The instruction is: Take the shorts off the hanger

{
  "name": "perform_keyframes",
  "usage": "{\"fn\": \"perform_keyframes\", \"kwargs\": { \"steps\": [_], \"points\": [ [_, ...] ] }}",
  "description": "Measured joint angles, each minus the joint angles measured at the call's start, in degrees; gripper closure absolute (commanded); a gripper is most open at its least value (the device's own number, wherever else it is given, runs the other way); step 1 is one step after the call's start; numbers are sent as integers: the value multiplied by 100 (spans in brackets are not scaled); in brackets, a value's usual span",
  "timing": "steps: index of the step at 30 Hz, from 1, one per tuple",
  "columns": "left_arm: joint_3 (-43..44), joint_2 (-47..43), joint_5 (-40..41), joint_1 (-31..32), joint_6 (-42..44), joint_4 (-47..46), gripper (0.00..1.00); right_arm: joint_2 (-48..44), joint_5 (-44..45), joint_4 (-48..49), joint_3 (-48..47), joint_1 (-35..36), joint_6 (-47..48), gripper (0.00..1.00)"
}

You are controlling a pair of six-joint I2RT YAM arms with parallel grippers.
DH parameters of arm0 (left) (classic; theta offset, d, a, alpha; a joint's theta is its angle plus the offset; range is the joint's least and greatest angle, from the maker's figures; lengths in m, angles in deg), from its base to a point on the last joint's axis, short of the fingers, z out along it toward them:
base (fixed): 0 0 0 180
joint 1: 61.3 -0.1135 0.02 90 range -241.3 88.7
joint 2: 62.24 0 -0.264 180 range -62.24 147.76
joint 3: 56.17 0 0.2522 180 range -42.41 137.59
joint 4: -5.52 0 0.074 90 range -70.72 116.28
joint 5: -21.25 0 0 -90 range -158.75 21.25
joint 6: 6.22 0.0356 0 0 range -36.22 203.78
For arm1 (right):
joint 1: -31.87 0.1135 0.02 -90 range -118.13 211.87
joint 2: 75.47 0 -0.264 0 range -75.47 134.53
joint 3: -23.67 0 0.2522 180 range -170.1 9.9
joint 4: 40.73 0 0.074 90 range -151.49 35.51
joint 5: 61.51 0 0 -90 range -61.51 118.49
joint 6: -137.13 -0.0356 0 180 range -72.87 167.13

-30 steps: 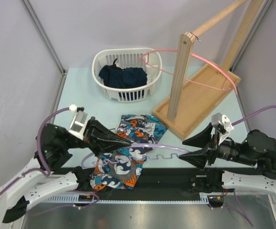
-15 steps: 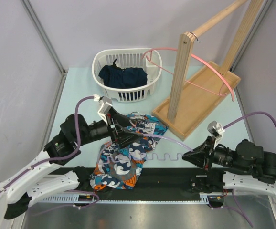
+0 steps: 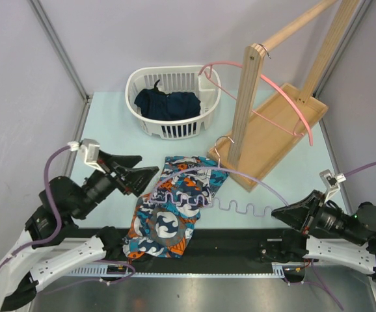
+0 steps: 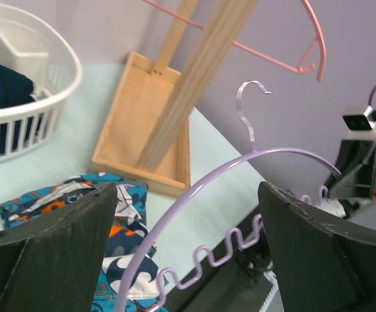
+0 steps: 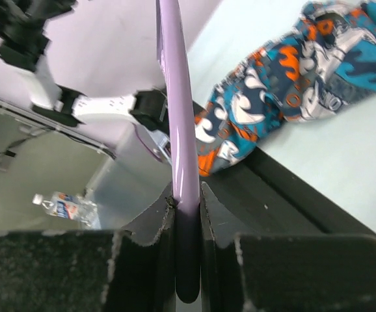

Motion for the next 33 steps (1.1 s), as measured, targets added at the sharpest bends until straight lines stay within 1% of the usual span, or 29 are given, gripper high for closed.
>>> {"fn": "perform_keyframes", "kwargs": {
  "steps": [3, 5, 12, 15, 19, 24, 29, 33],
  "points": [
    [0, -273, 389, 0, -48, 48, 8, 20, -31, 398, -11, 0, 107, 100],
    [-2, -426, 581, 0, -103, 52, 8, 219, -83, 800, -11, -4, 271, 100],
    [-22, -955, 1215, 0, -225, 184, 8, 1440, -170, 2747, -68, -9, 1167, 100],
    [-31, -1021, 1456, 0, -299, 352, 8, 1950, -2, 3491, -345, -7, 1735, 100],
    [-114, -1023, 1532, 0, -398, 579, 8, 2426, 518, 4439, -807, -4, 2490, 100],
    [-407, -1067, 1499, 0, -553, 693, 8, 2809, 1344, 5939, -1152, -7, 3668, 100],
    [-564, -1067, 1449, 0, -645, 704, 8, 3093, 1919, 7305, -1311, -4, 4642, 100],
    [-658, -1067, 1351, 0, -710, 702, 8, 3429, 2487, 8786, -1335, -11, 5700, 100]
  ]
}}
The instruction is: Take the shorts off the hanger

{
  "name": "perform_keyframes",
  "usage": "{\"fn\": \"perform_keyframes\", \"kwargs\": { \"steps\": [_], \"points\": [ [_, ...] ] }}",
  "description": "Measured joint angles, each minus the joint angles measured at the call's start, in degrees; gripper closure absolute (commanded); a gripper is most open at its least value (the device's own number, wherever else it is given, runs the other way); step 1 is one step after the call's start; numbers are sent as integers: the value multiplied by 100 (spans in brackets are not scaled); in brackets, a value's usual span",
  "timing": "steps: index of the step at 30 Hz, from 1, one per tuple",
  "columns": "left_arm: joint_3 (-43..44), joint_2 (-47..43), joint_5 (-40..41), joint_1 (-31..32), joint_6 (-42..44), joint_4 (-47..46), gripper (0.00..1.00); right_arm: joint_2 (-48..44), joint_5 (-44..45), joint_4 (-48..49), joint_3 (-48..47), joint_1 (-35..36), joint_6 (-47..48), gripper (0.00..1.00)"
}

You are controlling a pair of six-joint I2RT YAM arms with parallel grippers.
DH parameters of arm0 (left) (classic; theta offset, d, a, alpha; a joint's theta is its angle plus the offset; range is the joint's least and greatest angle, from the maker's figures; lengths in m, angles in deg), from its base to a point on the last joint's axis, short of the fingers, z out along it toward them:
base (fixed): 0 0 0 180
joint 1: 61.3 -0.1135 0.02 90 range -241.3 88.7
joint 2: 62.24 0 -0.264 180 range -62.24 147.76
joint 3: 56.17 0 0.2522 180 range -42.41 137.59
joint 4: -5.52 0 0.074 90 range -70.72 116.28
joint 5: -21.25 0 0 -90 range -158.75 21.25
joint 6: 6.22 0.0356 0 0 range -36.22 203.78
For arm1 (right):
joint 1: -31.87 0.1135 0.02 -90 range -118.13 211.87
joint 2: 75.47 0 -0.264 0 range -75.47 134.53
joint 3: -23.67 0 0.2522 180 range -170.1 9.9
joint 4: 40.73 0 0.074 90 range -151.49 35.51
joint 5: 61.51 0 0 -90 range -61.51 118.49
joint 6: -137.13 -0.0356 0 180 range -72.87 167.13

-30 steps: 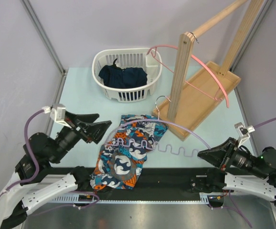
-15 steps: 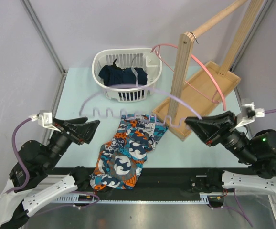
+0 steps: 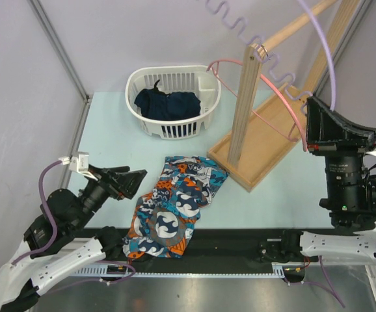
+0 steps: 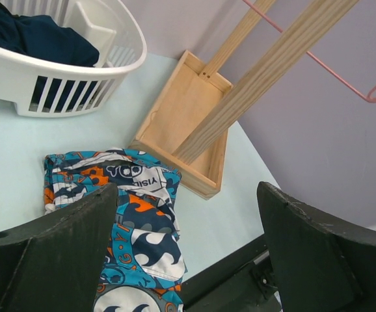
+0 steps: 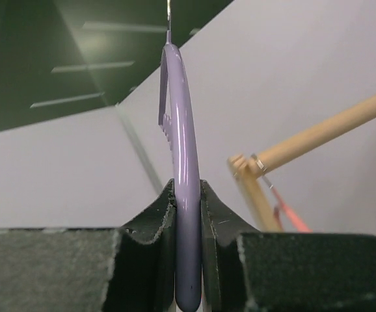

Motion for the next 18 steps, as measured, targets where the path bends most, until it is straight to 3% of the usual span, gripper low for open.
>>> {"fn": "perform_keyframes", "kwargs": {
  "steps": [5, 10, 18],
  "points": [
    [-166, 11, -114, 0, -94, 4, 8, 721, 520, 1996, -227, -68, 1749, 100],
    [-310, 7, -192, 0, -197, 26, 8, 1285, 793, 3254, -448, -485, 3152, 100],
    [-372, -79, -195, 0, -243, 103, 7, 1954, 1635, 3751, -935, -2651, 4437, 100]
  ]
}}
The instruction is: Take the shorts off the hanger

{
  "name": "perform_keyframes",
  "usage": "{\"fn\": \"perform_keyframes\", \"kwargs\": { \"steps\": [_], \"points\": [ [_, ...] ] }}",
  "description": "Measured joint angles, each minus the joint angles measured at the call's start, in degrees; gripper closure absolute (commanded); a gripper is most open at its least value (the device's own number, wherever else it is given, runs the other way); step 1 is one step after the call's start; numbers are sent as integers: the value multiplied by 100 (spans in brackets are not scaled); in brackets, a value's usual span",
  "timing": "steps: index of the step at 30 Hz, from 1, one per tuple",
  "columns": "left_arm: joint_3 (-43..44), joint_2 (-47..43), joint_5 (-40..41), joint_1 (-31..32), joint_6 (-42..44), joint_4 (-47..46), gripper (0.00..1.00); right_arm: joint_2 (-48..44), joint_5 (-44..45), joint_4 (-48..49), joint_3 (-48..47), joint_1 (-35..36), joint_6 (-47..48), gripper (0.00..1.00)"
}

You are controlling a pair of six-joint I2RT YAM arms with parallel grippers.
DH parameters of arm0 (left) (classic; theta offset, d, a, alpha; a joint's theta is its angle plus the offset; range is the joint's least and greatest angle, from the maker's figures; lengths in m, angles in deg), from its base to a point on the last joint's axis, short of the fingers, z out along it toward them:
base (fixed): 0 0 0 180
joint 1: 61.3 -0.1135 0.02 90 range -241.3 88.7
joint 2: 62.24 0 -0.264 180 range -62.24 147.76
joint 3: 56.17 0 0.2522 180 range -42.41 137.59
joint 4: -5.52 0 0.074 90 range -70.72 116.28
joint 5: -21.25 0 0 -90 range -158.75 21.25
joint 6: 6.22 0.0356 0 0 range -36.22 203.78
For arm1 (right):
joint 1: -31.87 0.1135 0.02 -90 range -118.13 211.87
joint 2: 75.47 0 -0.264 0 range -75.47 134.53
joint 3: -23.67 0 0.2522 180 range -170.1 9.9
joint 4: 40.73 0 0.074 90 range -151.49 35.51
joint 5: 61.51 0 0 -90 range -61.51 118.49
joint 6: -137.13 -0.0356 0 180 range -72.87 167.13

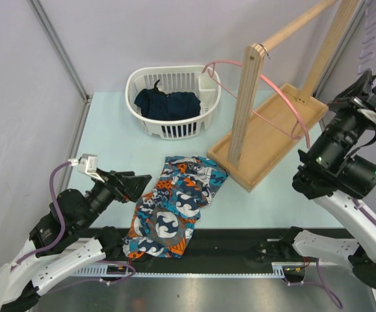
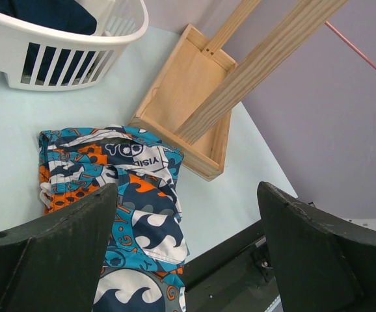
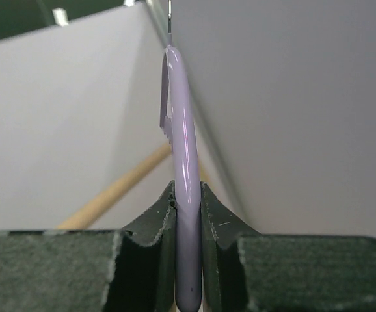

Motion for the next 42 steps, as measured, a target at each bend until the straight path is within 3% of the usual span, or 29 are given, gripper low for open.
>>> {"fn": "perform_keyframes", "kwargs": {
  "steps": [5, 10, 15, 20, 26, 31, 38, 42],
  "points": [
    [-2, -7, 0, 0, -2, 24, 7, 33, 608, -1349, -7, -1235, -564, 100],
    [-48, -50, 0, 0, -2, 48, 7, -245, 431, -4732, -15, -2621, -3169, 100],
    [-76, -59, -13, 0, 2, 105, 6, -463, -1051, -7473, -17, -4096, -5396, 100],
    [-76, -50, -122, 0, 20, 164, 6, -323, -3228, -8964, -17, -5184, -6513, 100],
    [-76, 68, -286, 0, 59, 186, 6, 332, -5788, -9912, -179, -5718, -6975, 100],
    [-79, 109, -407, 0, 63, 188, 5, 822, -7278, -10266, -734, -5866, -7077, 100],
    [-98, 282, -717, 0, 140, 184, 5, 1672, -8631, -10257, -2586, -5910, -7029, 100],
    [-101, 415, -876, 0, 216, 186, 5, 1829, -8922, -10220, -3086, -5939, -6990, 100]
  ]
}}
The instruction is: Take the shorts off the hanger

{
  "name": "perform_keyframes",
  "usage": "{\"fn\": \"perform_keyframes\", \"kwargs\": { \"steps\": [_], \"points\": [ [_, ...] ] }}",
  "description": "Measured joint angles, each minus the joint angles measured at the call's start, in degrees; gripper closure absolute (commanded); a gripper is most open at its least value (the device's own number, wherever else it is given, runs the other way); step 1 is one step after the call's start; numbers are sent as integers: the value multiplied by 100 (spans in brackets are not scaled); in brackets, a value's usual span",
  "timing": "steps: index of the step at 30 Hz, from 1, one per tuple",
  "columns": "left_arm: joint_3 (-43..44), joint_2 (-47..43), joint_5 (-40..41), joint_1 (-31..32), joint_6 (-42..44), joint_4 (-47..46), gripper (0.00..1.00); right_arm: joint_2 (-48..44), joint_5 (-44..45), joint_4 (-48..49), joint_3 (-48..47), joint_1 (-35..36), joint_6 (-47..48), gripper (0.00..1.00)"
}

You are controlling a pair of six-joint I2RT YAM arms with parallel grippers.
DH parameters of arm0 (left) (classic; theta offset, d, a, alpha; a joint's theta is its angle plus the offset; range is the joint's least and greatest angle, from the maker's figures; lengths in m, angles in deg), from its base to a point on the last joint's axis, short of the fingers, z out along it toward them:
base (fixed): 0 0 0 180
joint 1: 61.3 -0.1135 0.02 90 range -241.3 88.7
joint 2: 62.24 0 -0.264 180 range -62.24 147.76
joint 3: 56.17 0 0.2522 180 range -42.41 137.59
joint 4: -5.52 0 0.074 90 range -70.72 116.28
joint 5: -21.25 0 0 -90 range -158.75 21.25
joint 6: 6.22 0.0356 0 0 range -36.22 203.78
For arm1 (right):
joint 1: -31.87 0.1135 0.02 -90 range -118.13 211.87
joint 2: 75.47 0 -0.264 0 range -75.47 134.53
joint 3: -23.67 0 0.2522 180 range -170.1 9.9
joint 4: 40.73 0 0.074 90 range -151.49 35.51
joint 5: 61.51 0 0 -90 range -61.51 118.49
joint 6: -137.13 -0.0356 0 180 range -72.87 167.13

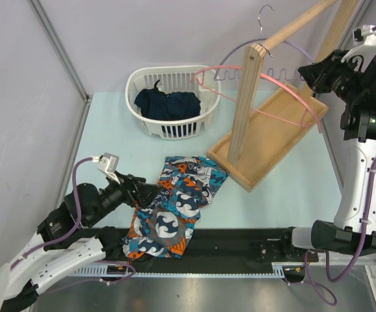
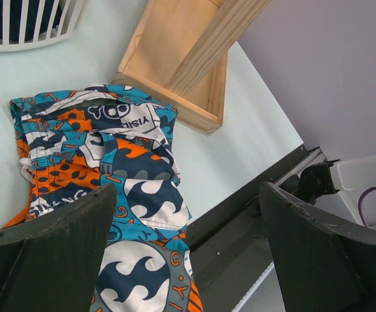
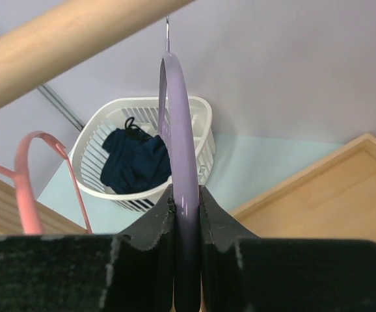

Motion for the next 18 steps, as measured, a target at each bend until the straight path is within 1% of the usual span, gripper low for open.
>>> {"fn": "perform_keyframes", "kwargs": {
  "steps": [3, 6, 9, 12, 18],
  "points": [
    [0, 13, -33, 0, 44, 2, 4, -105, -28, 48, 13, -37, -7, 100],
    [0, 13, -33, 0, 57, 2, 4, -455, 50, 219, 428, -153, -105, 100],
    [-2, 9, -39, 0, 57, 0, 4, -997, 170, 448, 1019, -334, -256, 100],
    [-15, 9, -63, 0, 57, 0, 4, -1423, 271, 623, 1329, -426, -374, 100],
    [-33, 9, -127, 0, 57, 0, 4, -1705, 264, 951, 1353, -435, -490, 100]
  ]
}}
